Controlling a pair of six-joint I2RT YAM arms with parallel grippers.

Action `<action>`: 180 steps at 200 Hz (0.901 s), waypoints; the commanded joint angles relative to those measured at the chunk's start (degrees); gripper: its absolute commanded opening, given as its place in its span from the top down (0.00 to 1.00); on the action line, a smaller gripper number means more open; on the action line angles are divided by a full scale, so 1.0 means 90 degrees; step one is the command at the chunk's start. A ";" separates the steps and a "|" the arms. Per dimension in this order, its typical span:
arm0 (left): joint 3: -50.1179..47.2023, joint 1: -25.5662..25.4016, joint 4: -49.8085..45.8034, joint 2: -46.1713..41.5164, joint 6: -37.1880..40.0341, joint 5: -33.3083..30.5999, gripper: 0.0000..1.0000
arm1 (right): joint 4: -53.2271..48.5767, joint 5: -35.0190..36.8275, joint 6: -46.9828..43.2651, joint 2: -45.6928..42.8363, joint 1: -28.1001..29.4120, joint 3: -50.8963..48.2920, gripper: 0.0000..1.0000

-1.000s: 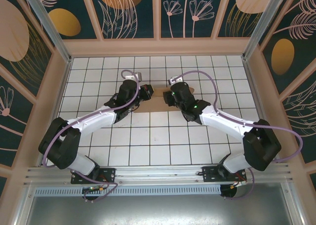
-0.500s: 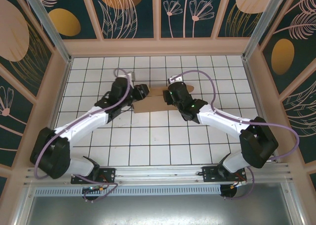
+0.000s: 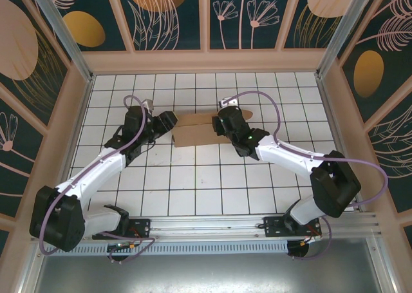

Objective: Fold the paper box

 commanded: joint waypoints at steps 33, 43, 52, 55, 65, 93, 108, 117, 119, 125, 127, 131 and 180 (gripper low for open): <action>-0.0346 0.0142 0.0707 0.0351 -0.0089 0.0360 0.41 | -0.1069 -0.0371 0.0255 0.0440 0.0134 -0.0185 0.54; -0.0404 0.0142 0.0886 0.0431 -0.0141 0.0502 0.42 | -0.1102 -0.0407 0.0273 0.0464 0.0163 -0.0173 0.54; -0.0458 0.0142 0.1063 0.0516 -0.0209 0.0641 0.42 | -0.1117 -0.0450 0.0294 0.0495 0.0197 -0.0152 0.54; -0.0480 0.0137 0.1117 0.0538 -0.0240 0.0694 0.43 | -0.1130 -0.0458 0.0302 0.0500 0.0207 -0.0151 0.54; -0.0573 0.0142 0.1302 0.0606 -0.0329 0.0856 0.44 | -0.1141 -0.0492 0.0314 0.0520 0.0249 -0.0149 0.55; -0.0739 0.0141 0.1431 0.0702 -0.0380 0.1054 0.51 | -0.1173 -0.0630 0.0398 0.0511 0.0301 -0.0131 0.56; -0.0662 0.0137 0.1223 0.0674 -0.0243 0.1036 0.56 | -0.1184 -0.0749 0.0402 0.0484 0.0301 -0.0113 0.57; -0.0531 0.0142 0.0954 0.0661 -0.0080 0.0975 0.58 | -0.1195 -0.0853 0.0387 0.0469 0.0300 -0.0109 0.57; -0.0492 0.0142 0.0889 0.0667 -0.0023 0.0957 0.58 | -0.1190 -0.0881 0.0379 0.0466 0.0301 -0.0109 0.57; -0.0369 0.0137 0.0632 0.0668 0.0150 0.0885 0.58 | -0.1207 -0.0955 0.0364 0.0437 0.0300 -0.0098 0.57; -0.0308 0.0136 0.0539 0.0671 0.0215 0.0849 0.58 | -0.1210 -0.0974 0.0364 0.0434 0.0301 -0.0092 0.57; -0.0200 0.0138 0.0337 0.0666 0.0376 0.0787 0.58 | -0.1232 -0.1013 0.0348 0.0417 0.0300 -0.0073 0.57; 0.0616 0.0142 -0.1031 0.0093 0.2070 -0.0635 0.44 | -0.1503 -0.1437 0.0001 -0.0076 0.0018 0.0251 0.56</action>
